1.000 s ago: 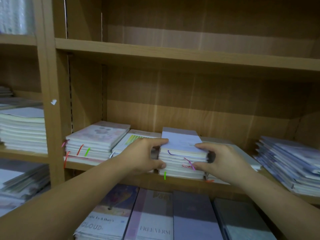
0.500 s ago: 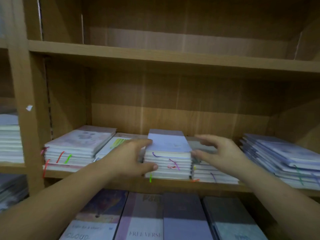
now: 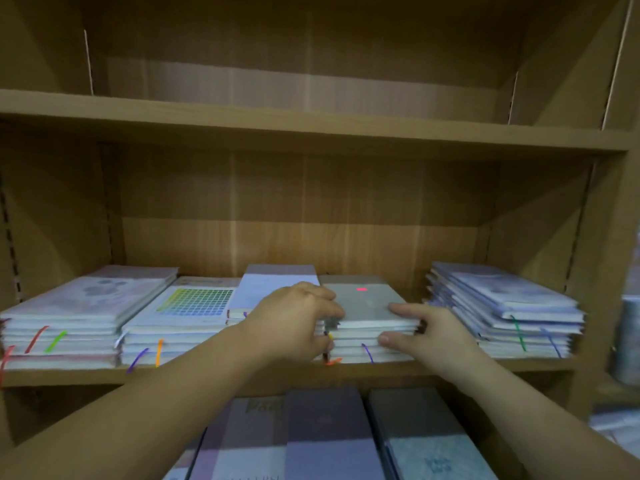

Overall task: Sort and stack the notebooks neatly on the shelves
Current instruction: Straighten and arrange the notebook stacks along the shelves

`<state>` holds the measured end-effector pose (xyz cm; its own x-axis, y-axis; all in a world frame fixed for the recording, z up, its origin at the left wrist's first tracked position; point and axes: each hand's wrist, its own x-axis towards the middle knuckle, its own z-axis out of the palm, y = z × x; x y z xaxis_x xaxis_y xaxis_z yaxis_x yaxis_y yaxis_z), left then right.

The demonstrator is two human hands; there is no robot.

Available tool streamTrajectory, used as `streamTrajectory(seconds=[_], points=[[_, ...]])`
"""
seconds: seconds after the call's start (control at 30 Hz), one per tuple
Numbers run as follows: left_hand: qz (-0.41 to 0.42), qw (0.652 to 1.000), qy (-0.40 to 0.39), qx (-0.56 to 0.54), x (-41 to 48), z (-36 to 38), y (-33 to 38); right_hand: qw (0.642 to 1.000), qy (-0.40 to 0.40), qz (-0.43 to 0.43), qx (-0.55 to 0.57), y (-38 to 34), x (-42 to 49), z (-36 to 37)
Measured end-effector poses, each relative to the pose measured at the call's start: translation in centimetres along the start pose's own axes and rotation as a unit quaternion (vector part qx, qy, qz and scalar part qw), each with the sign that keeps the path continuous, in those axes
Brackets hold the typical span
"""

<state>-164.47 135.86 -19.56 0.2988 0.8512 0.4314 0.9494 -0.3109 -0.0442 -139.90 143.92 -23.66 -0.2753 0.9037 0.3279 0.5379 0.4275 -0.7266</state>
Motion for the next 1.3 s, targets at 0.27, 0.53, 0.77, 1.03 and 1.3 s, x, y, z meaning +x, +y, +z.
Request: streamTrajectory(seconds=[0.27,0.53,0.77,1.03,1.3], points=[[-0.014,0.998,0.053,0.011,0.6,1.2,-0.1,0.999,0.039,0.009,-0.011,-0.3,0.3,0.3],[-0.046,0.996,0.076,-0.031,0.3,1.5,0.2,0.997,0.039,0.012,-0.067,-0.7,0.6,0.4],[-0.03,0.984,0.157,-0.076,-4.9,0.6,-0.9,0.982,0.067,-0.019,-0.174,-4.0,0.2,0.3],[-0.217,0.946,0.177,-0.166,-12.3,-1.9,-7.7,0.992,-0.046,-0.107,-0.037,-12.5,-0.2,8.1],[-0.242,0.94,0.119,-0.209,-13.2,-2.4,-10.3,0.992,-0.04,-0.086,-0.082,-12.4,0.4,9.5]])
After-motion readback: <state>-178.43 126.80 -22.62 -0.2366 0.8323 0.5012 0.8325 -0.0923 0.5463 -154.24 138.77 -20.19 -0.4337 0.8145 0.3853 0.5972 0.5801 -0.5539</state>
